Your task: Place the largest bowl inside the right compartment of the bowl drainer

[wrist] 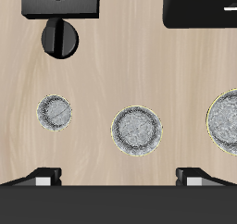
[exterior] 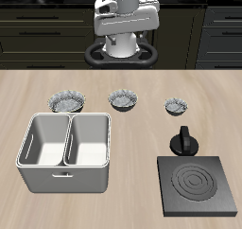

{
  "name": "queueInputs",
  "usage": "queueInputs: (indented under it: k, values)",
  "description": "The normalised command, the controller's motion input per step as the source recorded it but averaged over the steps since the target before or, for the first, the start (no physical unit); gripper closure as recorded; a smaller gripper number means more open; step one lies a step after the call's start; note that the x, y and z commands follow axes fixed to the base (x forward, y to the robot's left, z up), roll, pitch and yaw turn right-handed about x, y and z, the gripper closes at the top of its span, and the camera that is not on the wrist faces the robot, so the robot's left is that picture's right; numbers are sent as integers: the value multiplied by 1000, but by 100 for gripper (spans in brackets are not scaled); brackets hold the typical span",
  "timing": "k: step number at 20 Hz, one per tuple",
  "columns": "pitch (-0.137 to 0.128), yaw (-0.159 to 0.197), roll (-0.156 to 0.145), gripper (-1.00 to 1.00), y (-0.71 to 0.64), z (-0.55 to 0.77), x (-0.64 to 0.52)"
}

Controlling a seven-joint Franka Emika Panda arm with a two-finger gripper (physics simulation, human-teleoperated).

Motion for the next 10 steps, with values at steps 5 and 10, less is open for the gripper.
queueInputs:
  k: [5,10]
  values:
    - [-10,23,8,-100,-386,50,53]
    - [8,9,-20,-100,-392,-15,66]
